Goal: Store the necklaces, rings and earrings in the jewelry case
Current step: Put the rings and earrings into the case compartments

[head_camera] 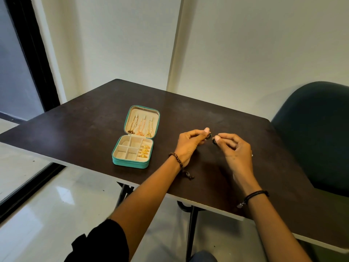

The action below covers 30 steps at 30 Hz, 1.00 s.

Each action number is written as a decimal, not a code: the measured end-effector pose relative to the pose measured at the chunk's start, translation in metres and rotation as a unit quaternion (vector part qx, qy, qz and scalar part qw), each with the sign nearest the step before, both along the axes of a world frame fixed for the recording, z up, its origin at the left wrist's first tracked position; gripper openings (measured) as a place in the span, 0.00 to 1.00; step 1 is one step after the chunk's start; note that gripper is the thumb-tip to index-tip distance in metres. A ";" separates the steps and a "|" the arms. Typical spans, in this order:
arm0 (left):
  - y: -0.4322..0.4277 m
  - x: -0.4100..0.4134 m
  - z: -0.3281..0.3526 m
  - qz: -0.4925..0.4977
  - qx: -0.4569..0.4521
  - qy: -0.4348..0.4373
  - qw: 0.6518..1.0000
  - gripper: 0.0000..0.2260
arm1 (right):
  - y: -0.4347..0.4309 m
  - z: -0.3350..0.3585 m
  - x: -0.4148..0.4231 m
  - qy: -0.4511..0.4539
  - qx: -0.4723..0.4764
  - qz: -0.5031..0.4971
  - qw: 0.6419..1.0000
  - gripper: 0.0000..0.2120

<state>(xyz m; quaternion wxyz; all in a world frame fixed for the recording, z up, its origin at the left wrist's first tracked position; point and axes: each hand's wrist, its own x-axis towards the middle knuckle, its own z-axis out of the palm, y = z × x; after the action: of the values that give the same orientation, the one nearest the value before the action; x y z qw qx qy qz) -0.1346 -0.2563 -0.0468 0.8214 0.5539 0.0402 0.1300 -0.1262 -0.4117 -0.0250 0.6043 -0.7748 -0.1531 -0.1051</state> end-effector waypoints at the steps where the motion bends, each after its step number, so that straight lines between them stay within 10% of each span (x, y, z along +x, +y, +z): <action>1: 0.001 0.001 -0.001 0.001 -0.011 0.003 1.000 0.10 | 0.000 -0.001 0.001 0.008 0.004 0.004 1.000 0.07; 10: 0.016 0.003 -0.003 0.078 0.073 0.043 0.993 0.12 | 0.010 -0.007 0.009 0.034 -0.007 0.036 0.999 0.06; 15: 0.030 0.005 -0.003 0.171 0.287 0.058 0.941 0.13 | 0.031 -0.017 0.023 0.031 -0.046 0.032 0.998 0.04; 30: 0.047 0.057 -0.005 0.242 0.450 0.159 0.845 0.15 | 0.076 -0.024 0.082 -0.031 -0.131 -0.025 0.991 0.05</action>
<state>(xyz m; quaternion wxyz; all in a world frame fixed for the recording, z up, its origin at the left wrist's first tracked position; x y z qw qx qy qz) -0.0778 -0.2098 -0.0521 0.4063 0.8488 0.2402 0.2382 -0.0445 -0.3353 -0.0487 0.4896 -0.8473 -0.1651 -0.1231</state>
